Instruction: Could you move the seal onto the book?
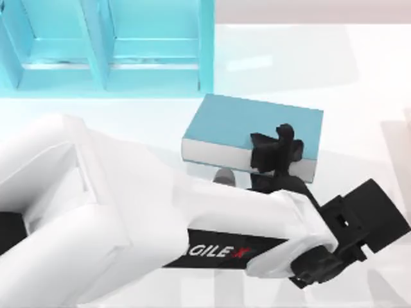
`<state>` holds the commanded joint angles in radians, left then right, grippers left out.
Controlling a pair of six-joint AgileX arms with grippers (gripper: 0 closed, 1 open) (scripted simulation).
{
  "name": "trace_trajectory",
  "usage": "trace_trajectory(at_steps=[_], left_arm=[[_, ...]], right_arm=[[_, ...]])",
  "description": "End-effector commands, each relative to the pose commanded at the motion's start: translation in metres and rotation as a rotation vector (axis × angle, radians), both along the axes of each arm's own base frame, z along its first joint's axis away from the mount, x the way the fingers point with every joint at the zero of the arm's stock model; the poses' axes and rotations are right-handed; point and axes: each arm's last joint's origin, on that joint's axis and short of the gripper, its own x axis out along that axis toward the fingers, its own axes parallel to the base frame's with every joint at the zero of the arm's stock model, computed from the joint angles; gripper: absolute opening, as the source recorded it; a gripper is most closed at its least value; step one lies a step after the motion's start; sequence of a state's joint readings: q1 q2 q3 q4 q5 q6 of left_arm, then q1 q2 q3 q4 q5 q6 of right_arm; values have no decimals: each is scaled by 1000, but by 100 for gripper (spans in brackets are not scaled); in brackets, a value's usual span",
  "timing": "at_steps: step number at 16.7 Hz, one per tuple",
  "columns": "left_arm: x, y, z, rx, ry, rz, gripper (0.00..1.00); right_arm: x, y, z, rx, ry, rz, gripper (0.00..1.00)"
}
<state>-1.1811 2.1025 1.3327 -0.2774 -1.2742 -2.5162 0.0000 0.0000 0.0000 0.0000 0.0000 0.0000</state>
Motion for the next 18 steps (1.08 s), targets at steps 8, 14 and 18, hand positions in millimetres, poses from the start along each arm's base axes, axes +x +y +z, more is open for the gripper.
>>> trace_trajectory(at_steps=[8, 14, 18], left_arm=[[-5, -1, 0, 0, -1, 1, 0], [-5, -2, -26, 0, 0, 0, 0], [-5, -1, -30, 0, -1, 1, 0]], right_arm=[[0, 0, 0, 0, 0, 0, 100], [0, 0, 0, 0, 0, 0, 100], [0, 0, 0, 0, 0, 0, 100]])
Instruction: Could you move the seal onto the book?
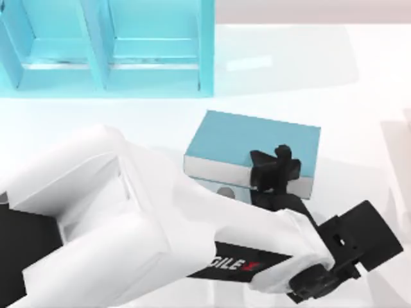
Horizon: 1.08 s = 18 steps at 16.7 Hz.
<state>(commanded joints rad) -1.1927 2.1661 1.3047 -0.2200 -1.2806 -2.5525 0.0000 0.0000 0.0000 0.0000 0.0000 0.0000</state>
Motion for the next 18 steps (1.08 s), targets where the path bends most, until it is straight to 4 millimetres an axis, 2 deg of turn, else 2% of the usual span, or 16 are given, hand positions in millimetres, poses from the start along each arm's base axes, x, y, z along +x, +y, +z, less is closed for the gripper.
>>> trace_trajectory(at_steps=[13, 18], left_arm=[[0, 0, 0, 0, 0, 0, 98], [0, 0, 0, 0, 0, 0, 100]], right_arm=[[0, 0, 0, 0, 0, 0, 100], [0, 0, 0, 0, 0, 0, 100]])
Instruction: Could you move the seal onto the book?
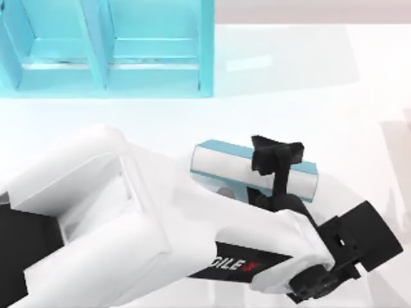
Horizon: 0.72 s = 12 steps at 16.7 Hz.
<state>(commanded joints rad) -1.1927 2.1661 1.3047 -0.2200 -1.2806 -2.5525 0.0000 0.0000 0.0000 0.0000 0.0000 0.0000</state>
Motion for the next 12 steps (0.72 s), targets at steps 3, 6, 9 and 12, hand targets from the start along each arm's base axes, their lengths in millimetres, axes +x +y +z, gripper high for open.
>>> trace_trajectory(at_steps=[3, 6, 9, 12], left_arm=[[0, 0, 0, 0, 0, 0, 100], [-3, -1, -1, 1, 2, -4, 100], [-17, -7, -5, -8, 9, -17, 100], [-41, -12, -10, -23, 24, -29, 100]], right_arm=[[0, 0, 0, 0, 0, 0, 100], [0, 0, 0, 0, 0, 0, 100], [0, 0, 0, 0, 0, 0, 100], [0, 0, 0, 0, 0, 0, 100]])
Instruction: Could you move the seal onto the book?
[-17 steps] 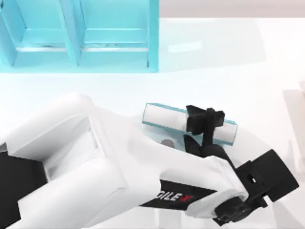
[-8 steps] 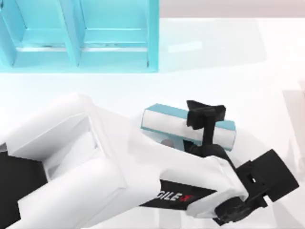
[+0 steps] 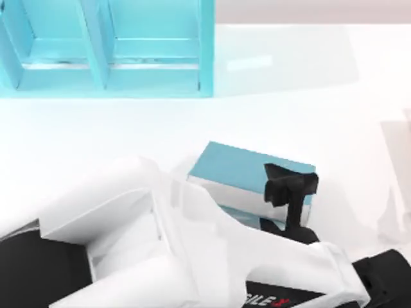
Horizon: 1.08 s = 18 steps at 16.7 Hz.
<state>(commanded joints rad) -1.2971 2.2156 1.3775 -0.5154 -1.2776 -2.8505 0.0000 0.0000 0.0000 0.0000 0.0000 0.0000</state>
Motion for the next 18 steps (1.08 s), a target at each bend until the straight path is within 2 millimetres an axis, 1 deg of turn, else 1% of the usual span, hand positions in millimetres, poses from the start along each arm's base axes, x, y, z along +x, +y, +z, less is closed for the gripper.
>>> trace_trajectory(at_steps=[5, 10, 14, 18], left_arm=[[-48, 3, -2, 4, 25, 6, 100], [-89, 12, 10, 25, 6, 25, 100], [-107, 15, 18, 26, -19, 28, 100], [-109, 15, 19, 25, -22, 28, 100]], right_arm=[[0, 0, 0, 0, 0, 0, 100], [0, 0, 0, 0, 0, 0, 100], [0, 0, 0, 0, 0, 0, 100], [0, 0, 0, 0, 0, 0, 100]])
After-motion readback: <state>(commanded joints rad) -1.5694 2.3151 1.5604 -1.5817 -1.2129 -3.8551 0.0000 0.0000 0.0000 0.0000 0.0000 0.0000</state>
